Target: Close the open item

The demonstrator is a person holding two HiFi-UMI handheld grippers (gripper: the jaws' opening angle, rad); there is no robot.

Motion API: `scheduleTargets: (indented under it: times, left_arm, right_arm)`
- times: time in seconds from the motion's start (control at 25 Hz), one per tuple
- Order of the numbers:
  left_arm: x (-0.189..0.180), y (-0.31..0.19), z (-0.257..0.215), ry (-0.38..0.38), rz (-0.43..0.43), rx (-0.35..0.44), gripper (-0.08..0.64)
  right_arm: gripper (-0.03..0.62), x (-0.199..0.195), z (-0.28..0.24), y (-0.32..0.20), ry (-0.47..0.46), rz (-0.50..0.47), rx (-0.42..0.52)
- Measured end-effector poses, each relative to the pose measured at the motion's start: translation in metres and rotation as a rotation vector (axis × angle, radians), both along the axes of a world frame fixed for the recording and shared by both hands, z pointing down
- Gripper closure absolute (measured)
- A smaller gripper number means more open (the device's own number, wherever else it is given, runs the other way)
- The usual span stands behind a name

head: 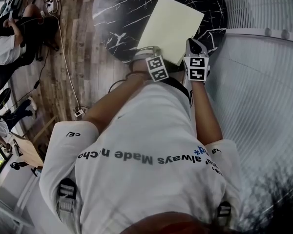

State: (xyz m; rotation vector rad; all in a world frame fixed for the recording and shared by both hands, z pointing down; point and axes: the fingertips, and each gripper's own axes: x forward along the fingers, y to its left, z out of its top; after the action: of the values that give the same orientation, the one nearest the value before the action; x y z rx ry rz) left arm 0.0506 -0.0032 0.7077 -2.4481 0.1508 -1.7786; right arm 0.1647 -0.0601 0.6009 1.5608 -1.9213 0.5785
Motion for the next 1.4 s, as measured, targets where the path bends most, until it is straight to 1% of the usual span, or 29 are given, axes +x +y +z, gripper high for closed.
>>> scheduleTargets:
  times: [0.24, 0.44, 0.6, 0.8, 0.96, 1.12, 1.28, 1.4]
  left_arm:
    - [0.002, 0.001, 0.005, -0.054, 0.024, -0.003, 0.456]
    - [0.002, 0.002, 0.008, -0.089, 0.043, 0.003, 0.454]
    - [0.003, 0.002, 0.01, -0.116, 0.063, 0.011, 0.456]
    - [0.005, 0.003, 0.012, -0.136, 0.075, 0.009, 0.456]
    - [0.004, 0.004, 0.013, -0.167, 0.088, 0.001, 0.454]
    - [0.004, 0.005, 0.014, -0.193, 0.109, 0.002, 0.451]
    - [0.004, 0.006, 0.013, -0.195, 0.12, 0.016, 0.443]
    - [0.004, 0.005, 0.012, -0.193, 0.124, 0.02, 0.44]
  right_arm:
    - [0.591, 0.015, 0.049, -0.01, 0.028, 0.011, -0.087]
    - [0.59, 0.015, 0.08, -0.01, 0.052, -0.016, -0.153]
    - [0.59, 0.017, 0.096, -0.009, 0.054, -0.02, -0.182]
    - [0.591, 0.019, 0.105, -0.008, 0.053, -0.025, -0.206]
    - [0.592, 0.018, 0.11, -0.007, 0.047, -0.026, -0.222]
    - [0.591, 0.019, 0.111, -0.007, 0.017, -0.021, -0.238]
    - [0.591, 0.019, 0.106, -0.003, 0.015, -0.022, -0.272]
    - [0.591, 0.019, 0.108, 0.0, 0.021, -0.017, -0.26]
